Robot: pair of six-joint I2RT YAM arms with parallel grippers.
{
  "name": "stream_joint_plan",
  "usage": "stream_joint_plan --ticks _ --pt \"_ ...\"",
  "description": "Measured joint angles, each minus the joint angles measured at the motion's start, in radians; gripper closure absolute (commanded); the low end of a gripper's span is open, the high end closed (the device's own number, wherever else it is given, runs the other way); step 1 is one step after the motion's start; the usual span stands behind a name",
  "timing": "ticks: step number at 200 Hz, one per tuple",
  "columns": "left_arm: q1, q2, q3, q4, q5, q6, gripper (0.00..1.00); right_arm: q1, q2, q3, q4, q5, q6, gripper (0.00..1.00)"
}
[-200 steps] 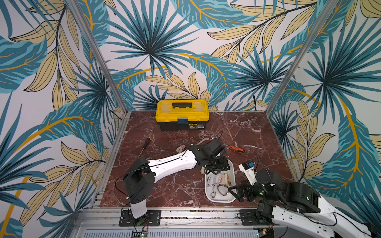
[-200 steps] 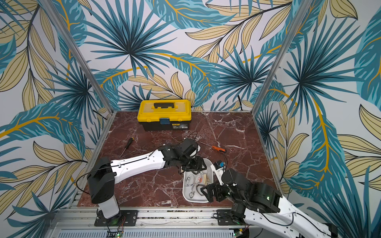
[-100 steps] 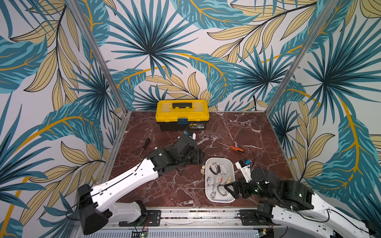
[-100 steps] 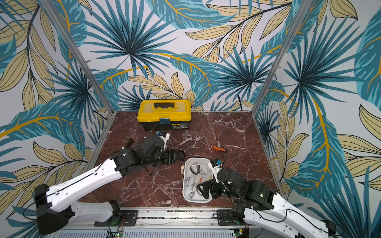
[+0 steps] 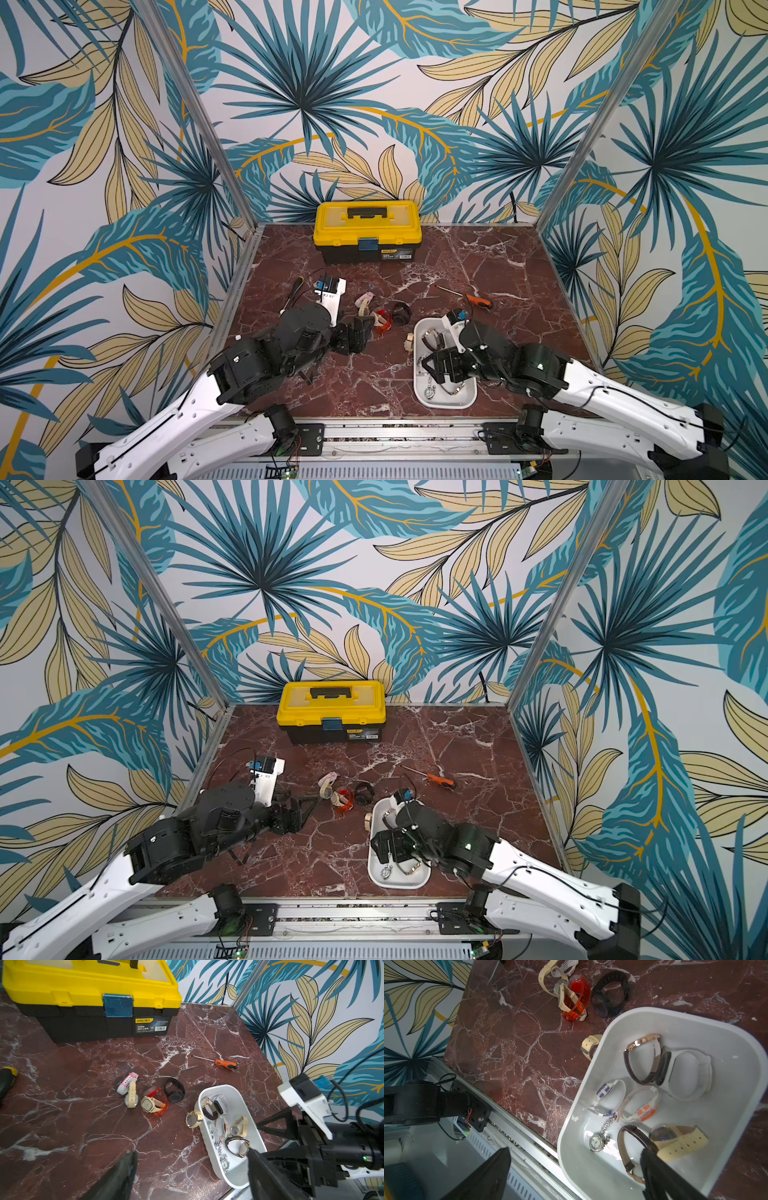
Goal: Put the watch into the storage box
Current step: Pick up the watch at the center of the board.
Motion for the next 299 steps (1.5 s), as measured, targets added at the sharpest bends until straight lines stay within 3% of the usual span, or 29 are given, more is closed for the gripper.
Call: stream_joint_plan --ticks 68,131,205,299 --pt "-0.031 -0.05 -0.008 -0.114 -0.01 0.025 0.0 -0.021 0.517 0.409 0.009 -0.008 -0.076 0.02" --pt "-0.033 -0.137 -0.023 -0.177 -0.041 0.021 0.0 -0.115 0.824 0.615 0.006 -0.168 -0.241 0.27" --pt "-0.033 -0.15 -0.037 -0.202 -0.056 0.014 0.0 -0.177 0.973 0.737 0.006 -0.283 -0.331 0.4" --pt "-0.033 -0.161 -0.071 -0.172 -0.052 0.022 0.0 -0.216 1.094 0.814 0.006 -0.322 -0.353 0.47"
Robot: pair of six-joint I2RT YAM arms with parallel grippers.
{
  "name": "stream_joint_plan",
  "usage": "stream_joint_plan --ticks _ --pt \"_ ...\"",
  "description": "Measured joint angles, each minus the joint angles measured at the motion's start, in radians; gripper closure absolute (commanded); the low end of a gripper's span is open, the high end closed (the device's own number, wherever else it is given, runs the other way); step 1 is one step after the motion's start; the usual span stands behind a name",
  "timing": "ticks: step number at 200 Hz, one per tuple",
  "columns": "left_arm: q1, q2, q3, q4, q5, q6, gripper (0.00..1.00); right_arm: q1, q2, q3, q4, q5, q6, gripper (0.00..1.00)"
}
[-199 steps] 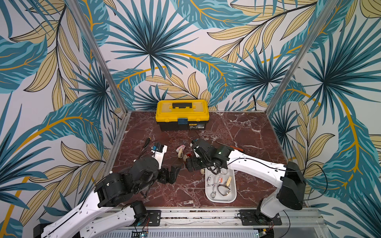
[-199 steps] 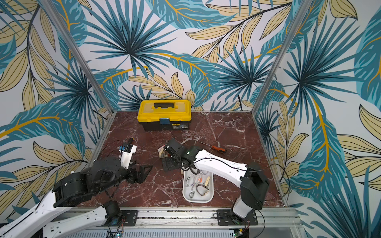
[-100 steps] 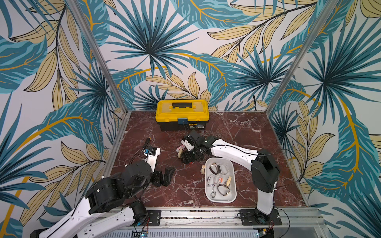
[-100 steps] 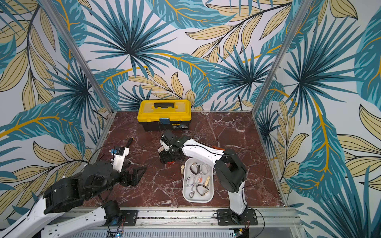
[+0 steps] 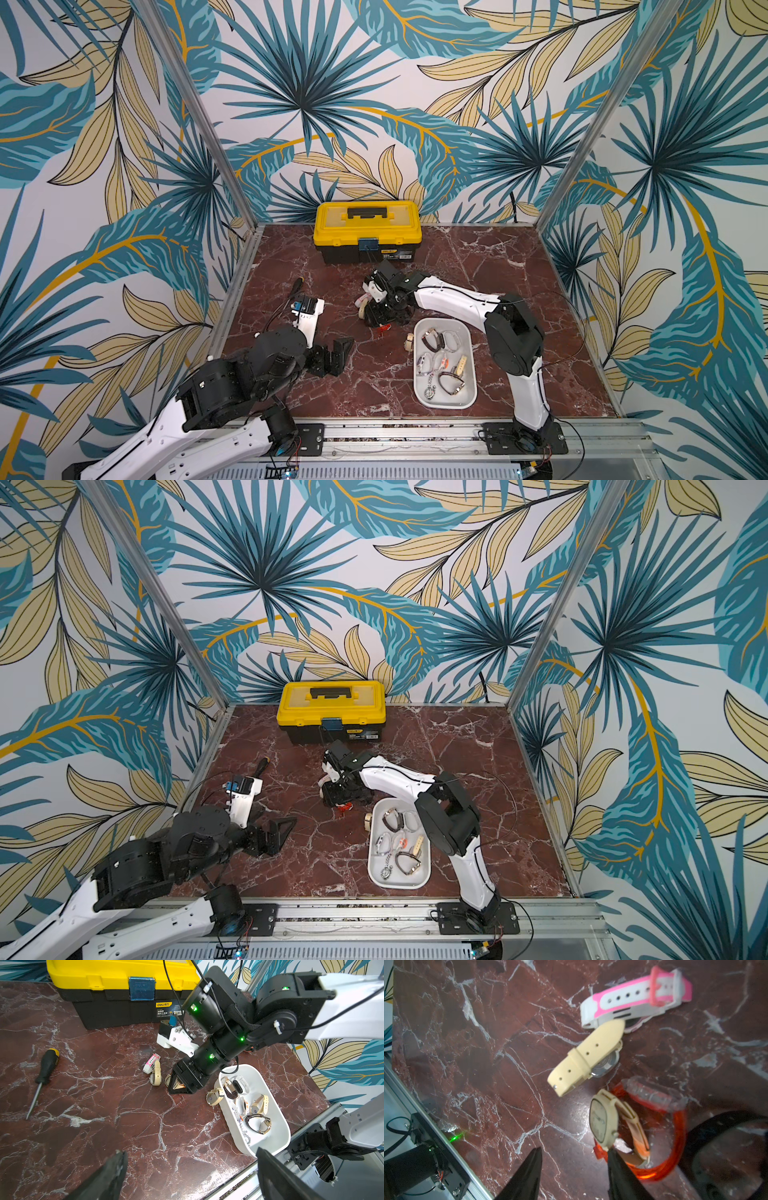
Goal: Put the watch into the storage box
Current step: Pick up the watch at the center of the board.
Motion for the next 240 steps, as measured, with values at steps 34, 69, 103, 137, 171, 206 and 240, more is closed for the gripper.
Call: stream_joint_plan --ticks 34,69,103,137,171,206,240 --pt "0.0 -0.007 -0.018 0.006 0.024 0.018 0.0 -0.022 0.024 0.011 0.0 0.0 -0.003 0.48" --pt "0.0 -0.02 -0.024 0.01 0.031 0.026 0.0 -0.023 0.039 0.021 -0.001 -0.008 -0.003 0.52" --pt "0.0 -0.025 -0.025 0.01 0.03 0.031 0.0 -0.023 0.055 0.043 -0.001 -0.012 -0.004 0.58" --pt "0.0 -0.027 -0.033 0.01 0.029 0.032 0.0 -0.023 0.086 0.064 -0.001 -0.016 -0.004 0.69" --pt "0.0 -0.04 -0.035 0.01 0.024 0.032 0.0 -0.024 0.101 0.066 -0.006 -0.02 0.001 0.82" --pt "0.0 -0.055 -0.054 0.011 0.01 0.032 0.0 -0.024 0.101 0.077 -0.008 -0.023 0.005 0.87" --pt "0.0 -0.063 -0.062 0.011 0.003 0.032 0.0 -0.025 0.101 0.077 -0.008 -0.035 0.006 0.89"
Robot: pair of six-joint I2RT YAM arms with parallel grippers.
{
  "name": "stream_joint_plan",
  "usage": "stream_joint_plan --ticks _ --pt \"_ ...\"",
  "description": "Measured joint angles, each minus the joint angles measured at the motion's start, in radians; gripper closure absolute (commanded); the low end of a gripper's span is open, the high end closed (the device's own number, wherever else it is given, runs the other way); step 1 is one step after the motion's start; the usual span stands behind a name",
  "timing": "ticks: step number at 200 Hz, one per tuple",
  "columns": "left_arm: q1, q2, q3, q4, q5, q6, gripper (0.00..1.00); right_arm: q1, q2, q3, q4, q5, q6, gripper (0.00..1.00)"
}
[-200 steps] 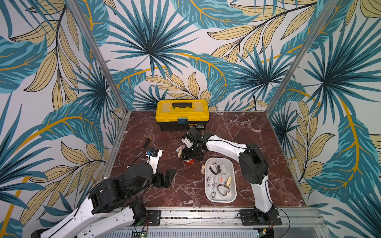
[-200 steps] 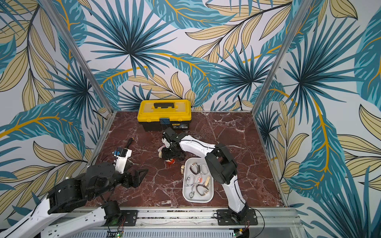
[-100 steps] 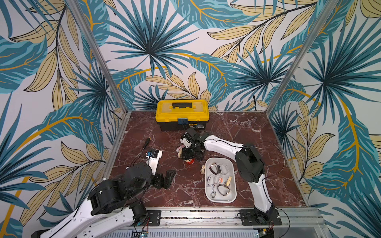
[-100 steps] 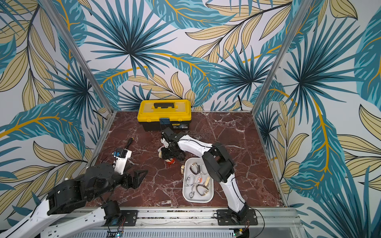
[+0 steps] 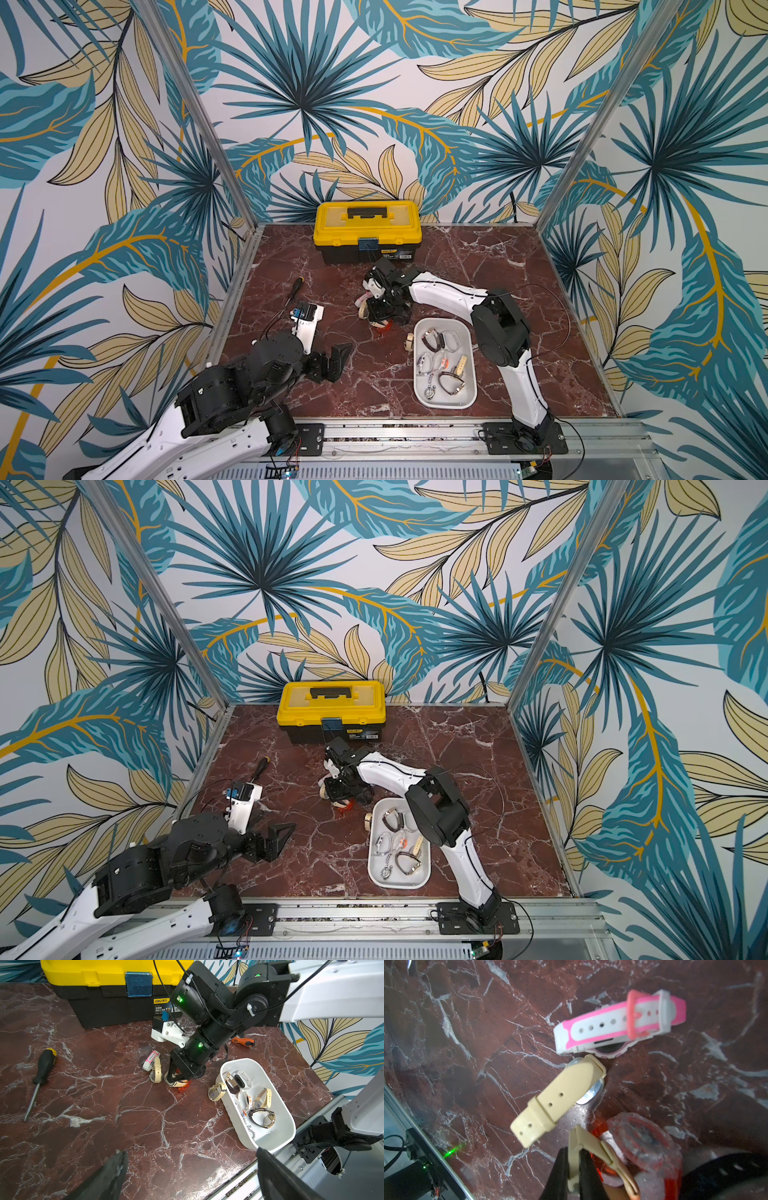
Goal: Put the watch into the storage box
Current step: Pick up the watch at the center of the board.
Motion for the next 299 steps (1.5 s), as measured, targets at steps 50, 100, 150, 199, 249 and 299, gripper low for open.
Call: stream_joint_plan --ticks 50,100,150,199,249,299 --pt "0.0 -0.002 -0.003 0.001 0.0 0.0 0.0 -0.001 -0.055 -0.043 0.044 -0.06 0.034 0.89" --pt "0.0 -0.003 -0.018 0.023 0.0 0.0 0.0 -0.002 -0.165 -0.09 0.13 -0.146 0.095 0.89" --pt "0.0 -0.003 -0.018 0.039 0.0 0.001 0.0 -0.002 -0.311 -0.206 0.225 -0.213 0.177 0.89" --pt "0.0 -0.003 -0.018 0.059 0.004 0.007 0.0 -0.002 -0.582 -0.416 0.238 -0.169 0.229 0.89" --pt "0.0 0.013 -0.032 0.092 0.012 0.008 0.0 -0.003 -0.879 -0.618 0.116 0.018 0.271 0.89" --pt "0.0 0.028 -0.053 0.13 0.032 0.007 0.0 -0.003 -0.994 -0.79 0.049 0.166 0.325 0.87"
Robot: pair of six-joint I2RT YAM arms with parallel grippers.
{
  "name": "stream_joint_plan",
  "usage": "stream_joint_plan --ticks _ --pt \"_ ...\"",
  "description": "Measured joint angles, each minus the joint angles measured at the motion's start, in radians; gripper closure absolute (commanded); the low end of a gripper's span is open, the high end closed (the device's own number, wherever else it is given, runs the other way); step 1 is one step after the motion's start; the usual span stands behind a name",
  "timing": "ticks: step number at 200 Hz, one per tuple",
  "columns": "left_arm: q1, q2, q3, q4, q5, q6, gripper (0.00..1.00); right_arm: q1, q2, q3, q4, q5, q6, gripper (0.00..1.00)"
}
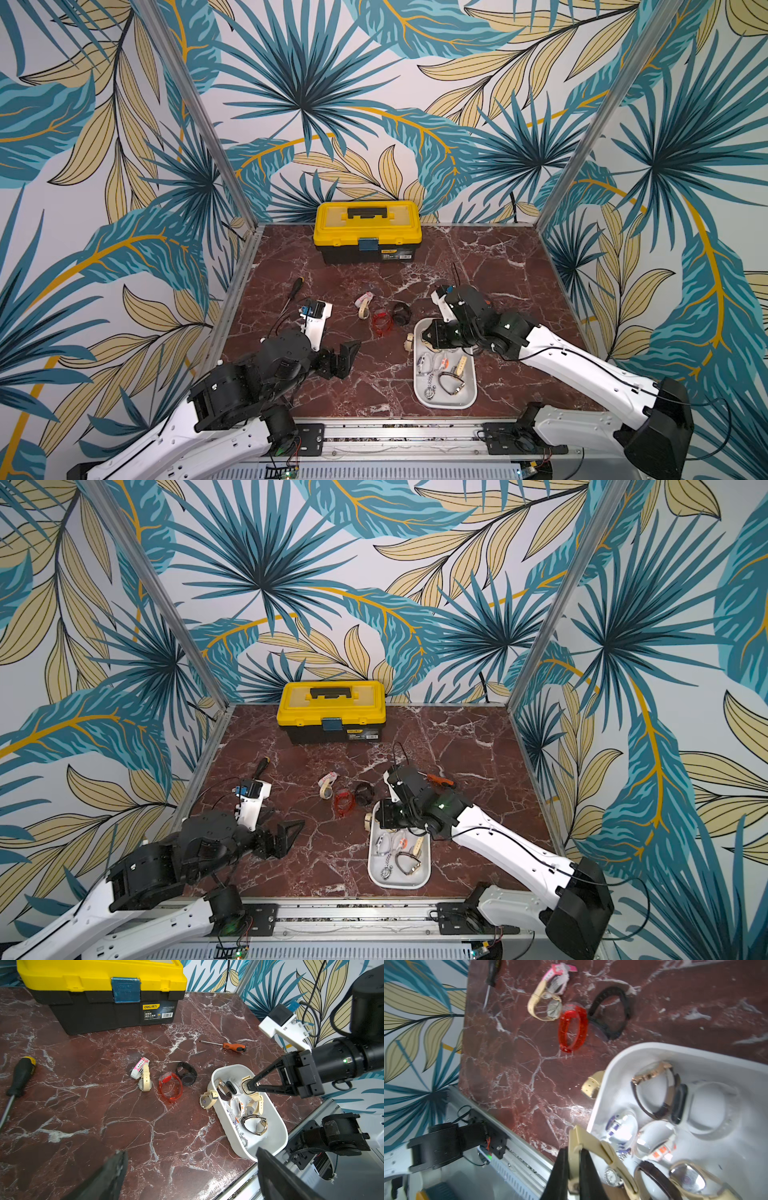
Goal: Put the watch into the storage box
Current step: Pick up the watch at the center of the board, then place the watch in the storage box.
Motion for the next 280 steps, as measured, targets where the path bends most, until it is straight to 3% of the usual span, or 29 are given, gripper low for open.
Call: stream_joint_plan --ticks 61,197,229,252,280 --pt "0.0 0.017 -0.012 0.02 0.01 -0.004 0.0 -0.004 0.15 -0.001 0.001 0.095 0.026 0.87" --pt "0.0 0.016 -0.03 0.019 0.01 -0.011 0.0 -0.004 0.32 -0.003 0.155 0.029 0.079 0.87" --pt "0.0 0.016 -0.03 0.019 0.01 -0.012 0.0 -0.004 0.32 -0.005 0.157 0.026 0.081 0.78" --pt "0.0 0.016 -0.031 0.019 0.01 -0.019 0.0 -0.004 0.318 -0.009 0.157 0.027 0.086 0.63" --pt "0.0 0.016 -0.032 0.019 0.01 -0.023 0.0 -0.003 0.29 -0.025 0.153 0.028 0.082 0.6"
